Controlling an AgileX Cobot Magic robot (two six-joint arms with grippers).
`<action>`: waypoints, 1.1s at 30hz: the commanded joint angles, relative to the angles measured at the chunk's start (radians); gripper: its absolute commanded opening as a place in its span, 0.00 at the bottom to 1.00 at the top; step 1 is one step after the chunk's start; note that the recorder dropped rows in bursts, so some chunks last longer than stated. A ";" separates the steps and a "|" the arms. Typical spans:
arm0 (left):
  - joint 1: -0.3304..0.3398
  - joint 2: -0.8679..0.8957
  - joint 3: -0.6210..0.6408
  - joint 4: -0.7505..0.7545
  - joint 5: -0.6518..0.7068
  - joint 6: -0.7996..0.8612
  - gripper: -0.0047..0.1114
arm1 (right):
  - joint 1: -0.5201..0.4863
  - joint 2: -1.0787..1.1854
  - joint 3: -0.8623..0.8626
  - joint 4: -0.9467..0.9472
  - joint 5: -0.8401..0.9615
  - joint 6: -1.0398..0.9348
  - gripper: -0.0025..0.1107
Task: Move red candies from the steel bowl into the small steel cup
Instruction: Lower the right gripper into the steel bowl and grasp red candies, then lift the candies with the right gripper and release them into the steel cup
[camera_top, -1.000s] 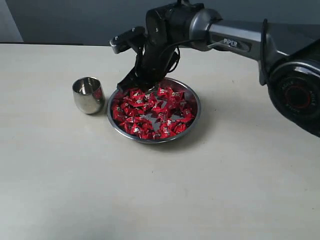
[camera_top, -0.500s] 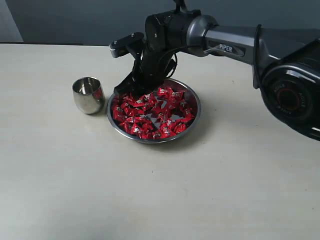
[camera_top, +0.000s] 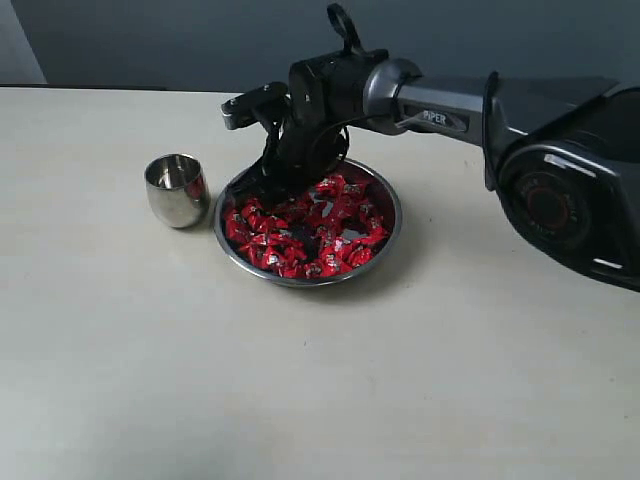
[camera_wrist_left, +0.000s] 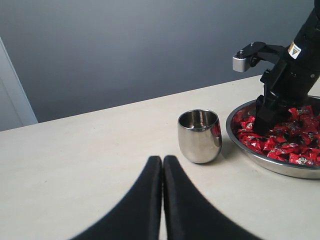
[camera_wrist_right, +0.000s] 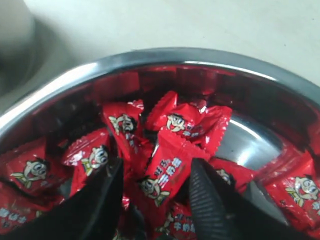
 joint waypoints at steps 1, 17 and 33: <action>0.001 -0.005 0.005 -0.006 -0.006 -0.002 0.06 | -0.005 0.003 -0.005 -0.001 0.000 0.003 0.34; 0.001 -0.005 0.005 -0.006 -0.003 -0.002 0.06 | -0.003 -0.042 -0.005 -0.001 -0.010 0.003 0.02; 0.001 -0.005 0.005 -0.006 -0.003 -0.002 0.06 | 0.004 -0.149 -0.005 0.387 -0.145 -0.147 0.02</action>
